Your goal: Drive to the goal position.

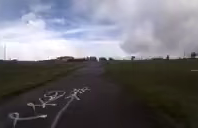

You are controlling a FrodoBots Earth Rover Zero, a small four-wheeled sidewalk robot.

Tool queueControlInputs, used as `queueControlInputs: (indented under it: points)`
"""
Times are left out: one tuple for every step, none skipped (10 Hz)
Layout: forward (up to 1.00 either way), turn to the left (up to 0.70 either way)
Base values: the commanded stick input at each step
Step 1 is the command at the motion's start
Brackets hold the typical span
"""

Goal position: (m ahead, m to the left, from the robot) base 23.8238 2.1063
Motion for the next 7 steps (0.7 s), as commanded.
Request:
queueControlInputs:
  points:
    - [0.00, 0.00]
    - [0.00, 0.00]
    - [0.00, 0.00]
    - [0.00, 0.00]
    - [0.00, 0.00]
    - [0.55, 0.00]
    - [1.00, 0.00]
